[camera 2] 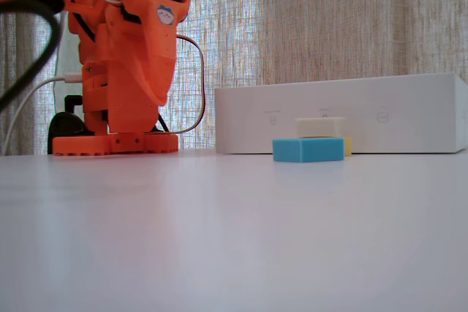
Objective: Grasp the pink cuboid and put it in the bin.
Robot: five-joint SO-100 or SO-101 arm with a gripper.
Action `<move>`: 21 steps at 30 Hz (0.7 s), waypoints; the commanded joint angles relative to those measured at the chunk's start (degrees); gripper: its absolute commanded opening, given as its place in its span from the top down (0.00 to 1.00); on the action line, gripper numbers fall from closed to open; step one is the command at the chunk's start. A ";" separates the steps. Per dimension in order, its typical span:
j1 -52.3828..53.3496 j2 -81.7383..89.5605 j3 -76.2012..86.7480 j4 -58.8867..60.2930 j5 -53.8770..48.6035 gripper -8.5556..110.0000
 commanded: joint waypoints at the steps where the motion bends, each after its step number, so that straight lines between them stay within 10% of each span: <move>1: -0.35 0.18 -0.09 -0.70 -0.79 1.00; 21: -0.09 0.18 -0.18 -0.70 -0.88 1.00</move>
